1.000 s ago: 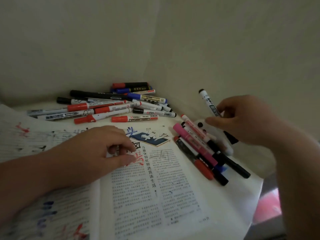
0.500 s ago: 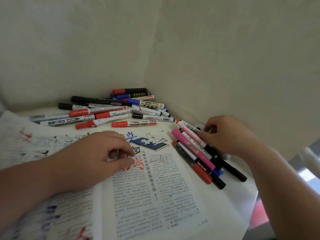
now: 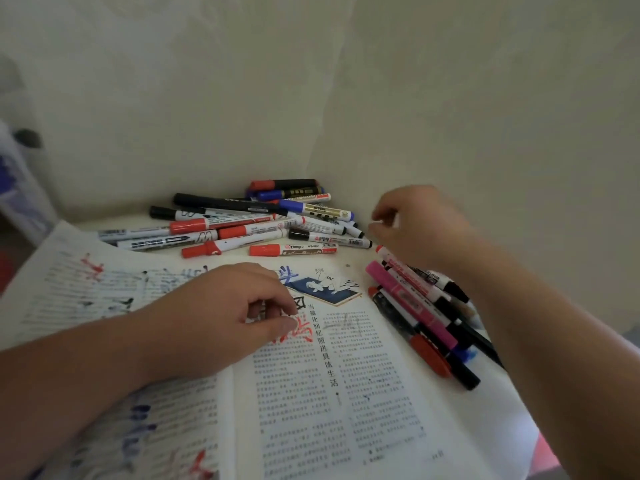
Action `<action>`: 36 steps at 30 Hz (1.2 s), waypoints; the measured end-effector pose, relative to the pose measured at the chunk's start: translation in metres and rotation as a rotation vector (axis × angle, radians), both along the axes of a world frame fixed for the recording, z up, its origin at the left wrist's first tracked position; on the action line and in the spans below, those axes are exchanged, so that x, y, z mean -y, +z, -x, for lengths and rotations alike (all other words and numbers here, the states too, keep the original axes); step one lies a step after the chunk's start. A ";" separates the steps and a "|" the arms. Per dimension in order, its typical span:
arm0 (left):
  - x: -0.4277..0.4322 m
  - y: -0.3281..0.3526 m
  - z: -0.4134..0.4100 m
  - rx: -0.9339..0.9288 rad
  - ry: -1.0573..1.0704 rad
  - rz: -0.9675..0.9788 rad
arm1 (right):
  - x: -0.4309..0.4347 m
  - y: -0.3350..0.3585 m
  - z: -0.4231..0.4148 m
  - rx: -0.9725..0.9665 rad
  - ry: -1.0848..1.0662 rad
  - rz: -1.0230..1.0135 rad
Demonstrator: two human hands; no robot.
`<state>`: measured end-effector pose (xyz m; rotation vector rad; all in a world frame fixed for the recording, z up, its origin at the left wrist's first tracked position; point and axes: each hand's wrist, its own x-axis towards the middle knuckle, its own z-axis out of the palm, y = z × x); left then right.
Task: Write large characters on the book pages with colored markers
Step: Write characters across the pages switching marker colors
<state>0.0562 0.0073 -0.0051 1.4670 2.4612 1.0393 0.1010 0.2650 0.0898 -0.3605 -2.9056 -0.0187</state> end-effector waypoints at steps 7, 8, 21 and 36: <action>0.003 0.001 0.000 0.027 0.002 -0.014 | 0.017 -0.014 0.086 0.481 0.101 -0.415; 0.003 0.001 0.000 0.036 0.015 -0.025 | 0.017 -0.017 0.089 0.513 0.103 -0.435; 0.001 0.004 -0.003 -0.064 0.327 -0.273 | 0.041 0.049 0.031 0.351 0.007 -0.416; 0.002 0.008 -0.009 0.084 0.125 -0.344 | 0.088 -0.011 -0.034 -0.246 0.433 1.151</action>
